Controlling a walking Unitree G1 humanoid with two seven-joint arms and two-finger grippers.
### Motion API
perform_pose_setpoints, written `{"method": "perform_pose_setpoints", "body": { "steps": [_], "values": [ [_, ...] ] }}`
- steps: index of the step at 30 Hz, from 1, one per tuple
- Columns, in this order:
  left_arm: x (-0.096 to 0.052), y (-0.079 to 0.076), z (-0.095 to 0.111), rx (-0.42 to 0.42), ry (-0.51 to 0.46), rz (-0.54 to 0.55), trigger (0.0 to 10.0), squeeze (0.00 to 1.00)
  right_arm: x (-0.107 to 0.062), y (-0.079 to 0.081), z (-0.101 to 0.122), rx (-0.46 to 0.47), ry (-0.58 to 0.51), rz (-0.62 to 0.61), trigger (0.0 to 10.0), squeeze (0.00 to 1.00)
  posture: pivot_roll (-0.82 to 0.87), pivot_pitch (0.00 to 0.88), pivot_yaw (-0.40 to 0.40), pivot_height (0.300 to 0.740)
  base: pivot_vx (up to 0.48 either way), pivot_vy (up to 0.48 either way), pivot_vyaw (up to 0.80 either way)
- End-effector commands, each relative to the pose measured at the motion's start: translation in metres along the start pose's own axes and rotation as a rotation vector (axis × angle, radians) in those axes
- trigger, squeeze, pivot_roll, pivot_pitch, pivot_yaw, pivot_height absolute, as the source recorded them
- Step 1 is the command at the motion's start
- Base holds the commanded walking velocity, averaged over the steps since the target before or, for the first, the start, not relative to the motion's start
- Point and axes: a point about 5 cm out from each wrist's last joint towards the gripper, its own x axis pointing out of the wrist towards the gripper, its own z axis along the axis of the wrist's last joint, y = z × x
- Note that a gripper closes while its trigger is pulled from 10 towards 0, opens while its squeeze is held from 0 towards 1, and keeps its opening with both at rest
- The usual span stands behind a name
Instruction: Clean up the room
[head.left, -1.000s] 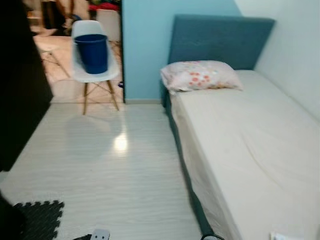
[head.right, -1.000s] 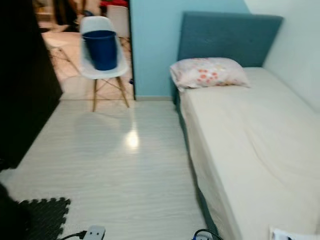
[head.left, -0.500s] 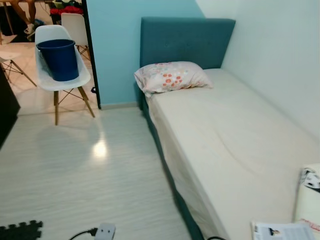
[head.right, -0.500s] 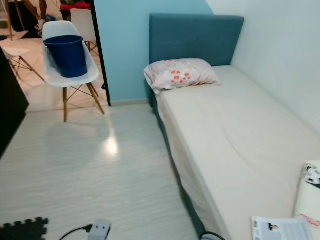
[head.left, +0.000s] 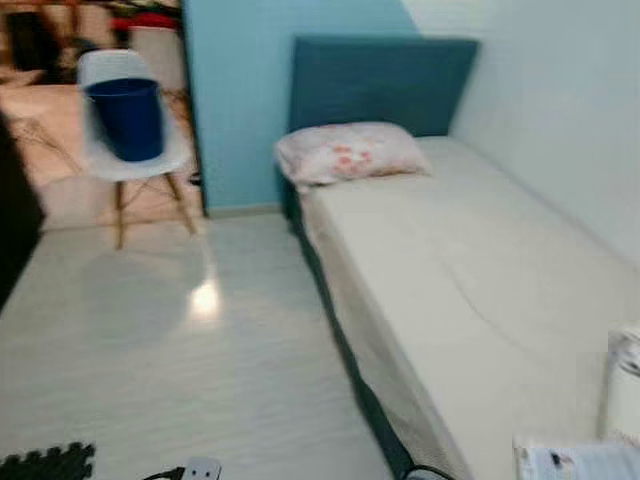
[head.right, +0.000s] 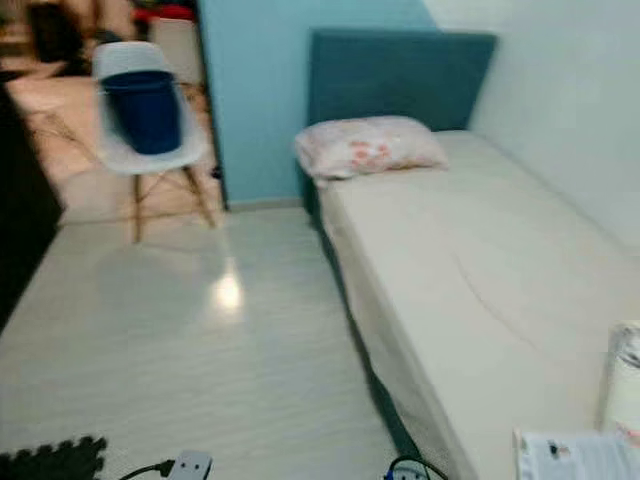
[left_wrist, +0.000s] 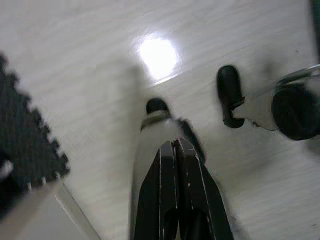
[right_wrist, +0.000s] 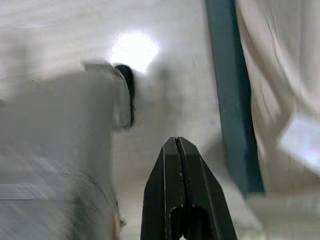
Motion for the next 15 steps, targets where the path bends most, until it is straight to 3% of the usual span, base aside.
{"method": "perform_pose_setpoints", "body": {
  "steps": [1,3,11,15],
  "values": [
    [0.0001,-0.0037,-0.0018,0.012,0.007,-0.011,10.0,0.0,-0.0002,-0.0012,-0.0026,-0.003,0.011,-0.007,10.0,0.0,-0.02,0.0,-0.081,0.74,0.0,0.0,0.0],
    [0.0001,-0.0036,-0.0015,0.018,0.005,-0.011,10.0,0.0,-0.0002,-0.0012,-0.0024,-0.007,0.009,-0.009,10.0,0.0,-0.02,0.0,-0.081,0.74,0.0,0.0,0.0],
    [0.0001,-0.0034,-0.0013,0.023,0.003,-0.011,10.0,0.0,-0.0001,-0.0011,-0.002,-0.008,0.005,-0.011,10.0,0.0,-0.02,0.0,-0.079,0.74,0.0,0.0,-0.8],
    [0.0001,-0.0034,-0.0014,0.024,0.006,-0.011,10.0,0.0,-0.0001,-0.001,-0.002,-0.006,0.006,-0.01,10.0,0.0,-0.02,0.0,-0.079,0.74,0.0,0.0,0.0]
  ]
}}
